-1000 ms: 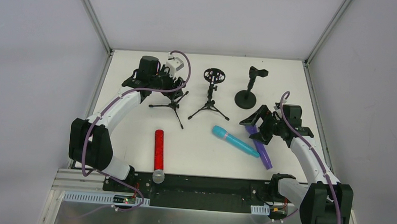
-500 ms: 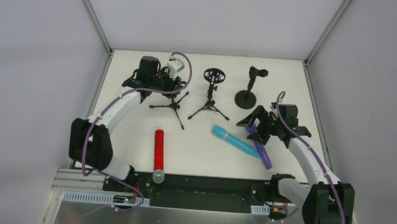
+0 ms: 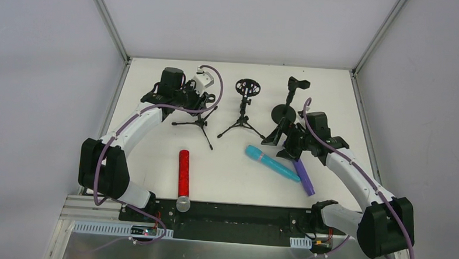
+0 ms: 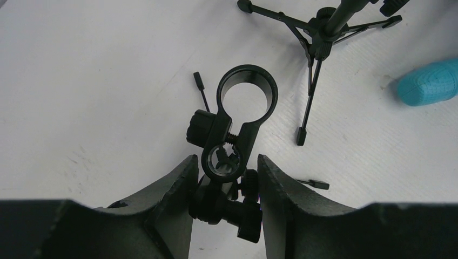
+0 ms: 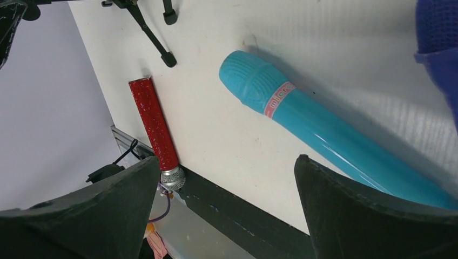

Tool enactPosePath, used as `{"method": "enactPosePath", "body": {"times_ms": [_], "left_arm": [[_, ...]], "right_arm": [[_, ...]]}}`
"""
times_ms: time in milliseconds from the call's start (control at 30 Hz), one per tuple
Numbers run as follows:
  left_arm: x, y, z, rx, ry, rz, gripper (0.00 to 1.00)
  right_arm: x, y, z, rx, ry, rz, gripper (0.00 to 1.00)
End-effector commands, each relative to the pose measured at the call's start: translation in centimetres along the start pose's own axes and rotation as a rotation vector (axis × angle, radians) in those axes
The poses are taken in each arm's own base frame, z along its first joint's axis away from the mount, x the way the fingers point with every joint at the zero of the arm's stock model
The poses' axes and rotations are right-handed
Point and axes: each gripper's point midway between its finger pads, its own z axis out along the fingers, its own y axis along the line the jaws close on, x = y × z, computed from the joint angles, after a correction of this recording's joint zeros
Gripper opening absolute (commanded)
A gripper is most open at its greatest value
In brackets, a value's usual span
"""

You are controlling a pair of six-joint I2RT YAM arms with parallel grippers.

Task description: Attach the microphones to the stand

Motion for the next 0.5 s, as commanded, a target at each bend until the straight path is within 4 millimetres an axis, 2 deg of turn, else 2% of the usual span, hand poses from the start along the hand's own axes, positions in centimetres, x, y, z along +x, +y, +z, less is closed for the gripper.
{"method": "enactPosePath", "body": {"times_ms": [0, 133, 233, 300, 400, 467], "left_arm": [[-1.3, 0.7, -1.3, -0.058, -0.028, 0.083, 0.4], [-1.5, 1.0, -2.0, -0.083, -0.032, 0.105, 0.4], [-2.2, 0.2, -2.4, -0.044, -0.067, 0.118, 0.44], [-2.7, -0.2, -2.6, -0.025, -0.084, 0.121, 0.54], [-3.0, -0.1, -2.8, -0.034, -0.091, 0.116, 0.82], [-3.2, 0.0, -3.1, -0.049, -0.095, 0.119, 0.89]], "right_arm": [[-1.9, 2.9, 0.1, -0.018, -0.067, -0.069, 0.99], [-2.0, 3.9, 0.5, 0.005, -0.08, -0.123, 0.99], [-2.0, 4.7, 0.7, 0.009, -0.085, -0.152, 0.99], [-2.1, 5.1, 0.9, -0.004, -0.082, -0.155, 0.99], [-2.3, 5.3, 1.1, 0.011, -0.077, -0.175, 0.99], [-2.4, 4.9, 1.2, 0.044, -0.076, -0.201, 0.99]]}}
